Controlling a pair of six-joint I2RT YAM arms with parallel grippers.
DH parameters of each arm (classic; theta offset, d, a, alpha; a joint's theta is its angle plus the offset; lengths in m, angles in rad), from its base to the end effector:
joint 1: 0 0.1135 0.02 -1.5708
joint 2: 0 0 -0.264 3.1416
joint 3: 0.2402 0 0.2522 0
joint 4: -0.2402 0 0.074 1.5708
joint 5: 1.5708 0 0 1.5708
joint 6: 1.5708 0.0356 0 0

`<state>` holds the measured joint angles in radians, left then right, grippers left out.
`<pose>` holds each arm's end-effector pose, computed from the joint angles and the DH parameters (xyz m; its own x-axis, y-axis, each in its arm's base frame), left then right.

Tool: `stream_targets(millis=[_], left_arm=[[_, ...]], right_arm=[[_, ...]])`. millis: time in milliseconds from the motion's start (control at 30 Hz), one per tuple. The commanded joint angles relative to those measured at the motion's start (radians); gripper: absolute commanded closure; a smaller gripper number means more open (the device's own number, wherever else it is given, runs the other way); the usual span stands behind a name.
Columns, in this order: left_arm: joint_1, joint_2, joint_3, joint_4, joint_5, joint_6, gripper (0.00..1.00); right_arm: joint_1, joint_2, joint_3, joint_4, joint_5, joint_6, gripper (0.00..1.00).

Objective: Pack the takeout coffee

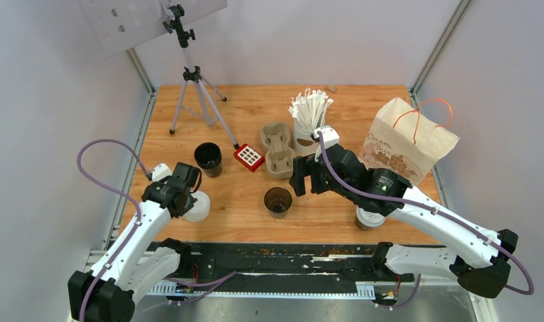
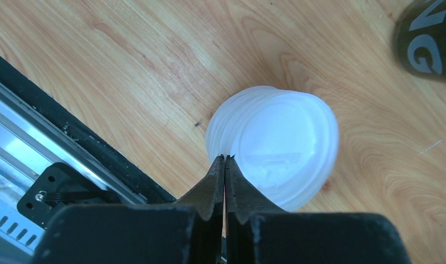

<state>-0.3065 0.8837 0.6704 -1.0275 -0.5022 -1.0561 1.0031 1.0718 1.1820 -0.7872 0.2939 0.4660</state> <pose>0.1374 -0.0255 0.2249 -0.5448 -0.6278 -0.5559 -0.7281 0.6830 -0.0579 0.1242 0.1755 0.3642 -0.6090 -0.1551 -0.7779 -0.4611 0.8672 0.1881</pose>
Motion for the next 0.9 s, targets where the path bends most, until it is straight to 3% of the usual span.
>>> stream_targets(millis=[0, 533, 867], left_arm=[[0.006, -0.033, -0.009, 0.016, -0.028, -0.029, 1.0], [0.006, -0.036, 0.02, -0.025, -0.047, -0.036, 1.0], [0.006, -0.117, 0.018, 0.01, -0.004, -0.009, 1.0]], right_arm=[[0.003, -0.005, -0.008, 0.041, -0.018, 0.015, 0.14], [0.003, -0.004, -0.025, 0.057, -0.022, 0.014, 0.14], [0.005, 0.12, -0.019, 0.269, -0.207, 0.035, 0.15]])
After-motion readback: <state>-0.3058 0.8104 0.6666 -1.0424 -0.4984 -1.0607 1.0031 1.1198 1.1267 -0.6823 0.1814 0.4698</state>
